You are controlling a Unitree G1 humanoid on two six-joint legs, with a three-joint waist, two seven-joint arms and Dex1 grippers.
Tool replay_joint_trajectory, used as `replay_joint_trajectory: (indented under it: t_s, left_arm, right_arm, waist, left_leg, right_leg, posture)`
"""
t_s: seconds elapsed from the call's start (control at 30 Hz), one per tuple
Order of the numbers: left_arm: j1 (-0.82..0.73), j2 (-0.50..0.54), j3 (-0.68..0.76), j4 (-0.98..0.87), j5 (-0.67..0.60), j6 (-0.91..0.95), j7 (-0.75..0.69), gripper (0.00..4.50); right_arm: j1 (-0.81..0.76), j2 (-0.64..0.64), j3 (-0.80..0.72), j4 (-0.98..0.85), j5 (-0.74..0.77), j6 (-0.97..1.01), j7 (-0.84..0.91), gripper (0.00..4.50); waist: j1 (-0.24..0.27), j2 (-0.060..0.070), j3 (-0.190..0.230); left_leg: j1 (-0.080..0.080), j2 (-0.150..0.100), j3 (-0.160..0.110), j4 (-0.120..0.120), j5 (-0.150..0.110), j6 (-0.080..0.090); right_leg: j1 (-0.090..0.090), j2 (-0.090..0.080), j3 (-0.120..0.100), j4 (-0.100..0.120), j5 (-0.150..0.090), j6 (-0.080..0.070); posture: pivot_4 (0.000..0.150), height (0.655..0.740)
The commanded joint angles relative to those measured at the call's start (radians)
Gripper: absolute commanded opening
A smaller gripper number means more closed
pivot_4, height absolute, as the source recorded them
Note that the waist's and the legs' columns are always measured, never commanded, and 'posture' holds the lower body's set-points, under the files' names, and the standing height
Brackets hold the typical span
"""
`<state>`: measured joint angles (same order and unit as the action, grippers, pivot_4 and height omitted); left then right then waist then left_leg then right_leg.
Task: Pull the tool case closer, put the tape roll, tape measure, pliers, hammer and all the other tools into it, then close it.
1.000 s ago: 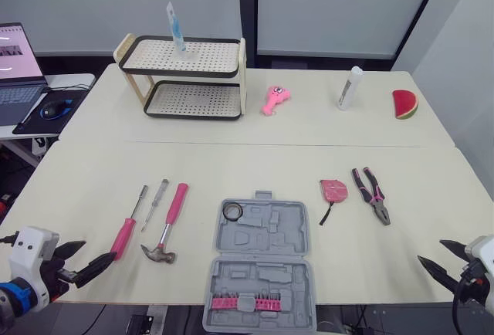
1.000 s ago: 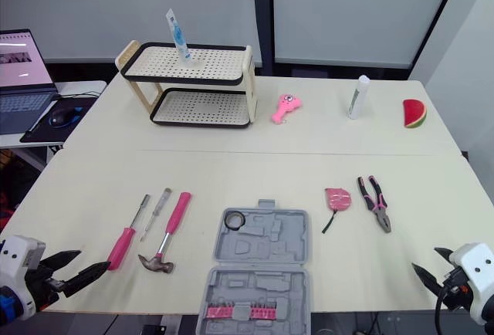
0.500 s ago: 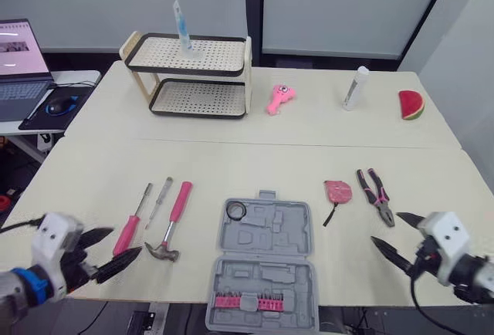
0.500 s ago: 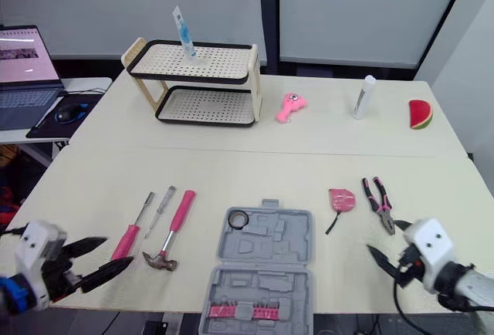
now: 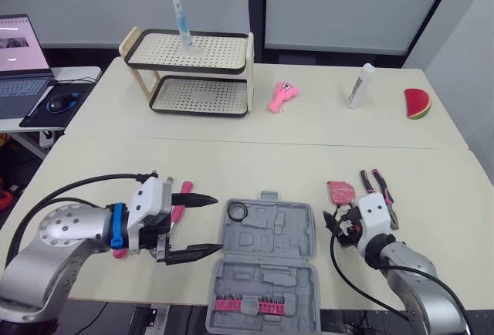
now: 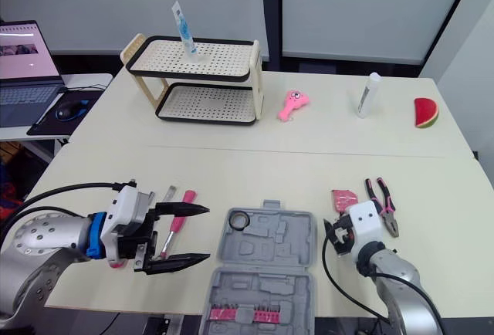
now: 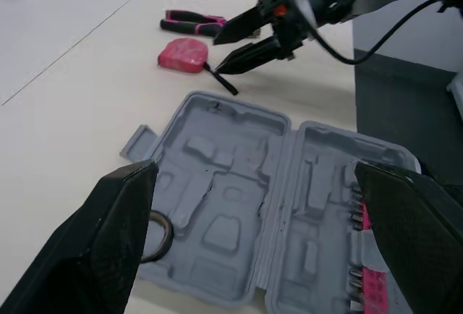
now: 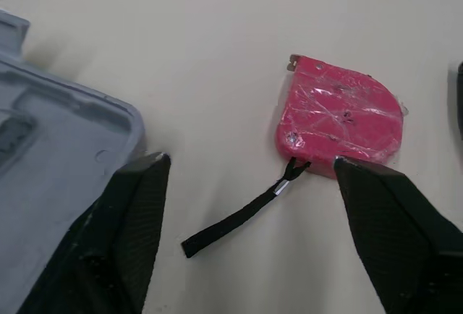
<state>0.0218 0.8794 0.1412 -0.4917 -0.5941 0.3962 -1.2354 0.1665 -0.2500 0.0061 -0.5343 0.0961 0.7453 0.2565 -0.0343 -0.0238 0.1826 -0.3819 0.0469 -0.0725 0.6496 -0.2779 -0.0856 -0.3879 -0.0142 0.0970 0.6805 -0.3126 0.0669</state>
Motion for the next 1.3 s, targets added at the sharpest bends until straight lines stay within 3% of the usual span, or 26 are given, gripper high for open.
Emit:
replay_joint_trajectory:
  t_s: [0.03, 0.33, 0.57, 0.97, 1.3]
  left_arm:
    - [-0.026, -0.007, -0.046, 0.021, 0.026, -0.066, -0.04, 4.5]
    - [-0.027, -0.039, -0.102, 0.112, 0.082, -0.203, -0.088, 4.5]
    - [-0.021, -0.058, -0.12, 0.153, 0.105, -0.275, -0.119, 4.5]
    - [-0.051, -0.097, -0.141, 0.155, 0.079, -0.295, -0.138, 4.5]
    - [-0.068, -0.107, -0.194, 0.138, 0.09, -0.307, -0.155, 4.5]
  right_arm:
    - [-0.021, 0.036, -0.002, 0.005, -0.012, 0.04, -0.062, 3.55]
    - [-0.047, 0.085, 0.014, 0.08, -0.028, 0.057, -0.138, 3.55]
    - [-0.061, 0.108, 0.002, 0.121, -0.036, 0.039, -0.169, 2.11]
    - [-0.05, 0.097, 0.01, 0.123, -0.028, 0.032, -0.155, 0.0]
    - [0.101, -0.044, -0.06, -0.044, 0.032, 0.083, -0.027, 0.0]
  waist:
    - [-0.001, 0.0, 0.0]
    - [-0.003, 0.0, 0.0]
    - [-0.008, 0.0, -0.001]
    - [-0.016, 0.0, -0.002]
    - [-0.01, 0.001, -0.003]
  left_leg:
    - [0.0, 0.0, 0.0, -0.001, 0.0, 0.0]
    - [0.001, 0.0, 0.0, -0.002, 0.0, 0.0]
    - [0.001, 0.0, 0.0, -0.001, 0.0, 0.0]
    - [0.002, 0.0, 0.0, -0.001, 0.0, 0.0]
    - [0.002, 0.0, -0.001, -0.001, 0.0, 0.0]
  right_leg:
    - [0.0, 0.0, 0.0, 0.0, 0.0, 0.0]
    - [0.0, 0.0, 0.0, 0.001, 0.0, 0.0]
    - [0.0, 0.0, 0.0, 0.002, 0.0, 0.0]
    - [0.001, 0.0, -0.001, 0.002, 0.0, 0.0]
    - [0.002, 0.0, -0.001, 0.002, 0.0, 0.0]
  posture:
    - [0.15, 0.735]
    - [0.15, 0.735]
    - [0.15, 0.735]
    - [0.15, 0.735]
    - [0.15, 0.735]
